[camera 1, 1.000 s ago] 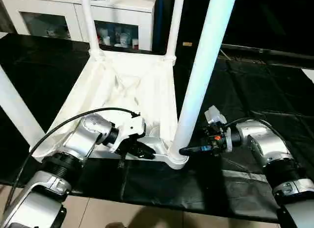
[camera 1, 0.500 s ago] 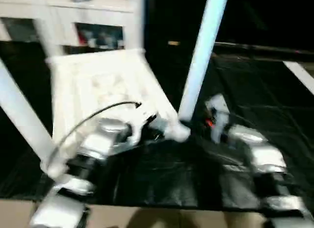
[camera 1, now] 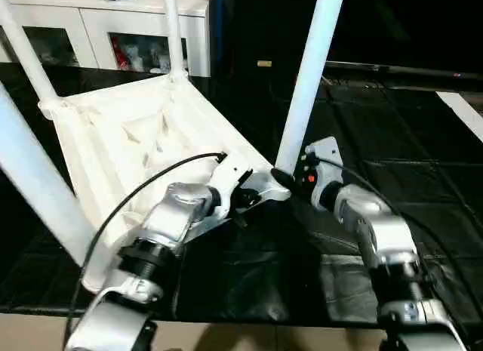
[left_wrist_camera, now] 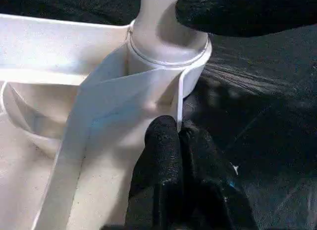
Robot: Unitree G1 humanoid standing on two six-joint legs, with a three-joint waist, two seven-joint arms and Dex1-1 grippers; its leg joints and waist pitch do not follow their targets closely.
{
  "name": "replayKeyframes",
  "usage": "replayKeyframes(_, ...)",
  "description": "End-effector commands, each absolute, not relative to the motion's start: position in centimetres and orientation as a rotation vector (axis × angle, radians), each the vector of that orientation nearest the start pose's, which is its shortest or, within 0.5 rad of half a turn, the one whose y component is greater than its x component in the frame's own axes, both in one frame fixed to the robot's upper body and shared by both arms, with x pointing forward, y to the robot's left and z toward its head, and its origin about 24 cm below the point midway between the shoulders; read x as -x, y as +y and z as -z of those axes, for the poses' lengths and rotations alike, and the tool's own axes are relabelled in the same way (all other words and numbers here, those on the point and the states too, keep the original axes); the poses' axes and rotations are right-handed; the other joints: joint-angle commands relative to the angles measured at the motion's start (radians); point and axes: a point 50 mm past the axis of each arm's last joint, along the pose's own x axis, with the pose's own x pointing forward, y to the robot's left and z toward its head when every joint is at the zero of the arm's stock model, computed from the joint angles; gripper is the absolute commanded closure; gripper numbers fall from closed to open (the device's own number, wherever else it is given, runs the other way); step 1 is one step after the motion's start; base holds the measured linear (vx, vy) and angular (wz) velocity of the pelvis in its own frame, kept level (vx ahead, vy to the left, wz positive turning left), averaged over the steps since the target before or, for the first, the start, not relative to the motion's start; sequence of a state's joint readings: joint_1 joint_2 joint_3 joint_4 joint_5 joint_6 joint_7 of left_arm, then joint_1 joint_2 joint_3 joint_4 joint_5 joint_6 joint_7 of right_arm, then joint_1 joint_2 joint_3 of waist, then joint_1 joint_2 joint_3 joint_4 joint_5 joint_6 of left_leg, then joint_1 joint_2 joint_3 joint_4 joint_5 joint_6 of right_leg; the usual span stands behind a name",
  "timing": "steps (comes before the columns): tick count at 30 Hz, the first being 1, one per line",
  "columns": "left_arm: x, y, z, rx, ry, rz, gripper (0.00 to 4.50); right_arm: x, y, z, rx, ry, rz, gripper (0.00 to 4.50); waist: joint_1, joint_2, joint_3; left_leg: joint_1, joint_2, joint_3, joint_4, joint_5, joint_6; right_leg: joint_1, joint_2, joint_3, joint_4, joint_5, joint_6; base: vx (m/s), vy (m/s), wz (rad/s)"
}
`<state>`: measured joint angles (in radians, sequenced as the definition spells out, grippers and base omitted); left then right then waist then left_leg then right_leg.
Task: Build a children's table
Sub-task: Rotate leg to tighten
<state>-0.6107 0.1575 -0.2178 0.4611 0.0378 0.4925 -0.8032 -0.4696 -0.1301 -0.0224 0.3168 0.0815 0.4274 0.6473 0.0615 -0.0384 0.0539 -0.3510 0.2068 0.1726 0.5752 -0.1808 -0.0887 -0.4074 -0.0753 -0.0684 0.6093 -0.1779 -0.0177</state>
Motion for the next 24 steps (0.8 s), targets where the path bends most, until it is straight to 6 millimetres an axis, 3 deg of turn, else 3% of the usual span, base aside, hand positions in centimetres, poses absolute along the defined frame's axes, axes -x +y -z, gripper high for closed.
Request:
replayKeyframes(1, -33.2, 7.1, -8.2, -0.252, 0.355, 1.033, 4.50, -31.1, -9.3, -5.6, -0.066, 0.335, -0.922, 0.99, 0.008, 0.004, -0.063, -0.003, 0.018, -0.002, -0.062, -0.177, 0.033, 0.060, -0.059, 0.045, -0.076, -0.191, -0.188, 0.000, 0.000, 0.00)
replayKeyframes(5, -32.4, 8.7, -7.9, -0.288, 0.384, 1.162, 4.50, -30.7, -12.2, -5.9, 0.004, 0.312, -1.044, 0.62, 0.013, 0.000, -0.063, -0.001, 0.019, -0.002, -0.061, -0.188, 0.043, 0.060, -0.062, 0.045, -0.077, -0.210, -0.187, 0.000, 0.000, 0.00)
replayKeyframes(9, -31.6, 10.1, -7.5, -0.321, 0.430, 1.283, 4.50, -30.4, -14.5, -6.9, 0.041, 0.295, -1.162, 0.17, 0.021, -0.001, -0.065, 0.000, 0.022, 0.000, -0.058, -0.160, 0.063, 0.059, -0.061, 0.046, -0.066, -0.149, -0.213, 0.000, 0.000, 0.00)
replayKeyframes(11, -31.4, 10.6, -7.4, -0.341, 0.438, 1.324, 4.50, -30.3, -15.2, -7.2, 0.075, 0.308, -1.216, 0.17, 0.025, -0.006, -0.063, 0.000, 0.022, 0.000, -0.058, -0.163, 0.065, 0.058, -0.061, 0.045, -0.068, -0.154, -0.217, 0.000, 0.000, 0.00)
replayKeyframes(13, -31.2, 11.2, -7.5, -0.363, 0.446, 1.375, 4.50, -30.3, -15.9, -7.5, 0.118, 0.324, -1.284, 0.17, 0.033, -0.002, -0.063, 0.006, 0.024, 0.003, -0.056, -0.174, 0.061, 0.054, -0.063, 0.046, -0.068, -0.172, -0.224, 0.000, 0.000, 0.00)
replayKeyframes(19, -30.6, 12.3, -7.7, -0.406, 0.469, 1.514, 4.50, -30.4, -16.4, -7.9, 0.133, 0.342, -1.421, 0.17, 0.049, -0.009, -0.064, 0.004, 0.028, 0.004, -0.054, -0.149, 0.063, 0.055, -0.063, 0.044, -0.058, -0.142, -0.241, 0.000, 0.000, 0.00)
replayKeyframes(23, -30.4, 12.7, -7.5, -0.448, 0.498, 1.569, 4.50, -30.5, -15.8, -7.2, 0.176, 0.376, -1.496, 0.17, 0.058, -0.007, -0.064, 0.005, 0.029, 0.005, -0.053, -0.162, 0.054, 0.052, -0.065, 0.043, -0.057, -0.153, -0.249, 0.000, 0.000, 0.00)
replayKeyframes(24, -30.3, 12.7, -7.5, -0.456, 0.502, 1.588, 4.50, -30.7, -15.7, -7.0, 0.182, 0.382, -1.504, 0.17, 0.058, -0.010, -0.064, 0.004, 0.029, 0.005, -0.053, -0.166, 0.052, 0.052, -0.065, 0.044, -0.058, -0.160, -0.246, 0.000, 0.000, 0.00)
